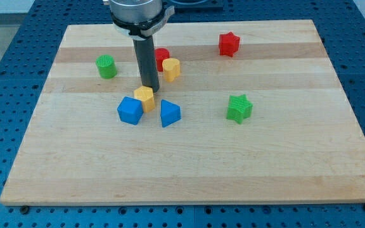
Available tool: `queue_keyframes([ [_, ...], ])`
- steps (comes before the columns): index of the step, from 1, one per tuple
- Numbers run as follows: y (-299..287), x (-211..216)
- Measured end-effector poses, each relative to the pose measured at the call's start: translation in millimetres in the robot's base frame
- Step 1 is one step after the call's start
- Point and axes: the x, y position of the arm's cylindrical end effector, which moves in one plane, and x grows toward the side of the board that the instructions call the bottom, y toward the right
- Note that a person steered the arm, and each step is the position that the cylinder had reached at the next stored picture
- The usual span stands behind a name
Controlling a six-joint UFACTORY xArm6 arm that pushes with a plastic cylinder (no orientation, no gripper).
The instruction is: Move the red circle towards top center
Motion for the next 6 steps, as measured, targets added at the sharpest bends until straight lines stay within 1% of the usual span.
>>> queue_keyframes([
  [2,-0.1,-2.3],
  [5,-8.7,-74.5],
  [6,-4.6,-90.6],
])
